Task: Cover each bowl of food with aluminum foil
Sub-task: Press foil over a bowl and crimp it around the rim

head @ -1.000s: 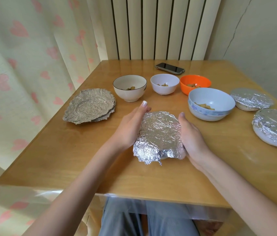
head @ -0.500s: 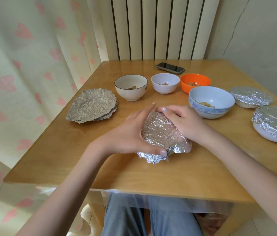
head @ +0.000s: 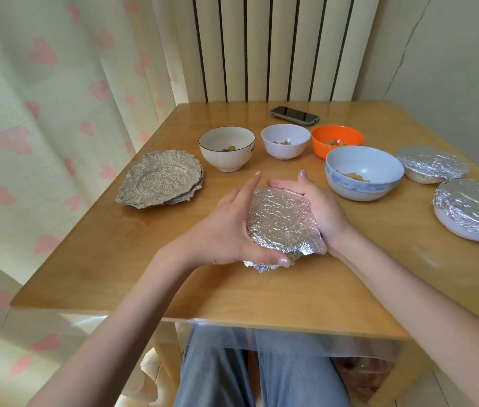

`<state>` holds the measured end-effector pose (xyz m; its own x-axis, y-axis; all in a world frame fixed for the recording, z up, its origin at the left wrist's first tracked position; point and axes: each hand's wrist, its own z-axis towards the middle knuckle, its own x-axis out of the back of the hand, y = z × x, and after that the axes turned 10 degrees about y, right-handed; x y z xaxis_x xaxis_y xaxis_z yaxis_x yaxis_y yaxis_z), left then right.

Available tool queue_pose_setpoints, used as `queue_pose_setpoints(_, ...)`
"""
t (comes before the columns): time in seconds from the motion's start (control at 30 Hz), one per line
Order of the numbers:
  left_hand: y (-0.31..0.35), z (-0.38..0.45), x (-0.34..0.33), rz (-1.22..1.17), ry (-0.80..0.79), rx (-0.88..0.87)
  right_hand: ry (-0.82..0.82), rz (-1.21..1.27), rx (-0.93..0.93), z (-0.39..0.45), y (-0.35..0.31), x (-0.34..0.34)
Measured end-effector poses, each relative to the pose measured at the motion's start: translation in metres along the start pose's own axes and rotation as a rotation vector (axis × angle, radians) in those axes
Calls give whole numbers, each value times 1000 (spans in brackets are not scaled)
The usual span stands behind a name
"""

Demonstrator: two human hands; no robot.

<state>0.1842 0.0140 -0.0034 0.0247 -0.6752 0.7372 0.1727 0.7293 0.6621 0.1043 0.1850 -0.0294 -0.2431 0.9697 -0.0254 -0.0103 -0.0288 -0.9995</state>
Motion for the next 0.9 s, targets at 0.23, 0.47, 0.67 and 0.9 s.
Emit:
queue_pose_setpoints(0.23,-15,0,24,-62,-119,-97,391,-205,230,-23,-11,17)
queue_pose_setpoints(0.47,-21,4,5,-100,-54,-69,467,-140,68,-50,6,-29)
queue_pose_setpoints(0.67,-9,-9,-17,-173,166,28,410,-200,81,-32,3,-20)
queue_pose_setpoints(0.9,10,-16,-59,-274,460,127,-99,-294,138,-10,-2,28)
